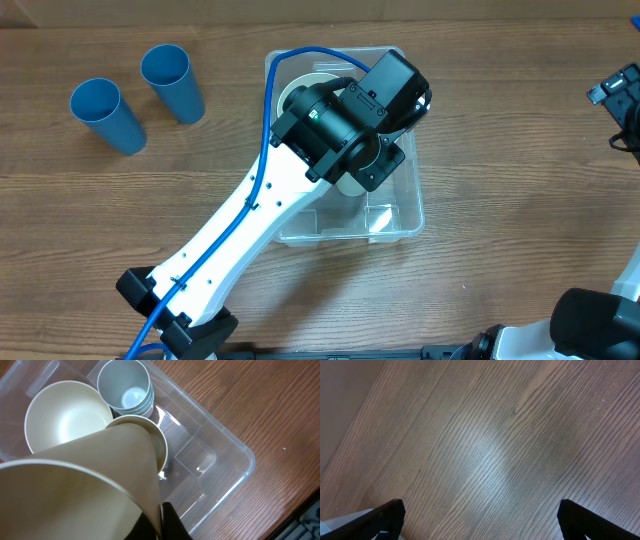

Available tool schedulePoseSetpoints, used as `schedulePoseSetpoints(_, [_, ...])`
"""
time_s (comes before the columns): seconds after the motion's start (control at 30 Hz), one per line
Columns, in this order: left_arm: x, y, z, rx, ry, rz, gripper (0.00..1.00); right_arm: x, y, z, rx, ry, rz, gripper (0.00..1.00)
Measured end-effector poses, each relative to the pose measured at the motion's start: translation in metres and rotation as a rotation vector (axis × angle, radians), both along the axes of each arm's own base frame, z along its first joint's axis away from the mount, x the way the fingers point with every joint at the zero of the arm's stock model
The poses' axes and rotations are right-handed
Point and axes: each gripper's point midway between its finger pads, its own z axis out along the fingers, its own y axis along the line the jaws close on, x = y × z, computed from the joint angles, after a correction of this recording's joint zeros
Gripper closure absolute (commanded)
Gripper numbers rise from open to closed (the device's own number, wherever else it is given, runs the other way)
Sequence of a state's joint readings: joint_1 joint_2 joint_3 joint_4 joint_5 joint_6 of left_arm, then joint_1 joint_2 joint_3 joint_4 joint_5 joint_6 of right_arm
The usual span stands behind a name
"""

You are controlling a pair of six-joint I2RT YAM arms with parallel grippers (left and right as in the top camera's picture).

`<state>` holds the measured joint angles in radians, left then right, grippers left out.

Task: Pack container
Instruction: 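Lower the second cream cup into the first cream cup and release, then grasp the tall blue cup with the left gripper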

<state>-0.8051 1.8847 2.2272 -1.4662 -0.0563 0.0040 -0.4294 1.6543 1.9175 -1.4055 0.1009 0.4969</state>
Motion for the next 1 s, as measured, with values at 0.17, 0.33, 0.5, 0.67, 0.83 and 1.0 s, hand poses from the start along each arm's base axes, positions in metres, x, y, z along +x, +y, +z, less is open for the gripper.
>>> schedulePoseSetpoints(0.17, [0.005, -0.005, 0.004, -0.016, -0.028, -0.016, 0.23, 0.0, 0.0, 0.0, 0.0, 0.0, -0.001, 0.0])
schedulePoseSetpoints(0.33, [0.015, -0.006, 0.018, -0.043, -0.086, 0.004, 0.22, 0.0, 0.0, 0.0, 0.001, 0.0, 0.0, 0.0])
schedulePoseSetpoints(0.5, [0.084, 0.1, 0.081, -0.104, -0.246, 0.41, 0.15, 0.0, 0.0, 0.0, 0.001, 0.0, 0.0, 0.0])
schedulePoseSetpoints(0.67, [0.142, 0.255, 0.054, -0.06, -0.186, 0.811, 0.16, 0.0, 0.0, 0.0, 0.001, 0.001, 0.0, 0.0])
schedulePoseSetpoints(0.83, [0.2, 0.297, -0.043, -0.011, -0.02, 0.892, 0.14, 0.0, 0.0, 0.0, 0.001, 0.0, 0.0, 0.0])
schedulePoseSetpoints(1.0, [0.235, 0.294, -0.12, 0.027, 0.057, 0.866, 0.12, 0.0, 0.0, 0.0, 0.0, 0.0, 0.0, 0.0])
